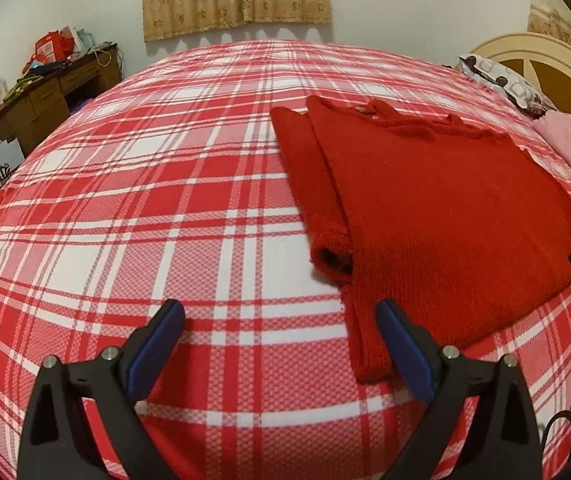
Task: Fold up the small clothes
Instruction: 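Reposition both grippers above the side edge of the folded sweater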
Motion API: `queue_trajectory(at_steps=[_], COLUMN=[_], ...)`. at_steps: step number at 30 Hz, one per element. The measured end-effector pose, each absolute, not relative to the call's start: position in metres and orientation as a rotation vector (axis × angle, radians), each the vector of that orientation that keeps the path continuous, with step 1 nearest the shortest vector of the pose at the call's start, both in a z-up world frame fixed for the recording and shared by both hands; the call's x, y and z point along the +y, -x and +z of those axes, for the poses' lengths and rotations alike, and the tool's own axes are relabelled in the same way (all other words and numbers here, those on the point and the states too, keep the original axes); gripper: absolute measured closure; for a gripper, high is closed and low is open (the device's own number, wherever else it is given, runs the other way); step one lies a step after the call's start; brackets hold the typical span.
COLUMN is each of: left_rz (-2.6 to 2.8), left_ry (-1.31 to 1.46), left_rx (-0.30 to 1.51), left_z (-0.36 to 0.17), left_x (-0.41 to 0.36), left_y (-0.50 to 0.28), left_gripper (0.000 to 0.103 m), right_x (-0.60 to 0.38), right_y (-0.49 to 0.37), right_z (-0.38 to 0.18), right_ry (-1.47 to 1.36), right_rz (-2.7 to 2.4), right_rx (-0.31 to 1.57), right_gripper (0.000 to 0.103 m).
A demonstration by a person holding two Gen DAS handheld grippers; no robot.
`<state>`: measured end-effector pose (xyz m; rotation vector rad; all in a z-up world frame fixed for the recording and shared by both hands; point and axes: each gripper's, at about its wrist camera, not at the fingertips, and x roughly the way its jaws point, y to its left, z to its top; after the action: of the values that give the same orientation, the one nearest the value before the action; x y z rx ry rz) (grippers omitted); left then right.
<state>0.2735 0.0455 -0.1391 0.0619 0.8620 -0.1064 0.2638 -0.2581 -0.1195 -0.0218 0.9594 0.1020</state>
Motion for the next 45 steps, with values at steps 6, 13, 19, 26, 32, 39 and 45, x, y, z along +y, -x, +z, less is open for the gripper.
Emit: queue_trajectory(at_steps=[6, 13, 19, 26, 32, 39, 45], left_rz=[-0.122, -0.116, -0.082, -0.071, -0.162, -0.283, -0.331], left_ry=[-0.062, -0.098, -0.041, 0.030, 0.129, 0.223, 0.230], left_rx=[0.857, 0.815, 0.827, 0.836, 0.825, 0.834, 0.841], left_z=[-0.136, -0.122, -0.123, -0.124, -0.119, -0.113, -0.111], left_x=[0.050, 0.062, 0.091, 0.110, 0.112, 0.102, 0.085], left_y=[-0.269, -0.264, -0.276, -0.281, -0.292, -0.314, -0.332], left_gripper=[0.003, 0.003, 0.003, 0.003, 0.003, 0.003, 0.003], right_x=[-0.254, -0.199, -0.154, -0.121, -0.103, -0.067, -0.041], right_y=[-0.255, -0.244, -0.244, -0.246, -0.241, -0.235, -0.235], right_z=[-0.116, -0.104, -0.104, -0.111, -0.112, -0.110, -0.117], right_ry=[0.022, 0.151, 0.210, 0.263, 0.323, 0.426, 0.476], right_rz=[0.078, 0.207, 0.309, 0.366, 0.390, 0.430, 0.462], right_rx=[0.945, 0.910, 0.879, 0.879, 0.856, 0.800, 0.786], right_gripper=[0.047, 0.047, 0.047, 0.047, 0.047, 0.047, 0.047])
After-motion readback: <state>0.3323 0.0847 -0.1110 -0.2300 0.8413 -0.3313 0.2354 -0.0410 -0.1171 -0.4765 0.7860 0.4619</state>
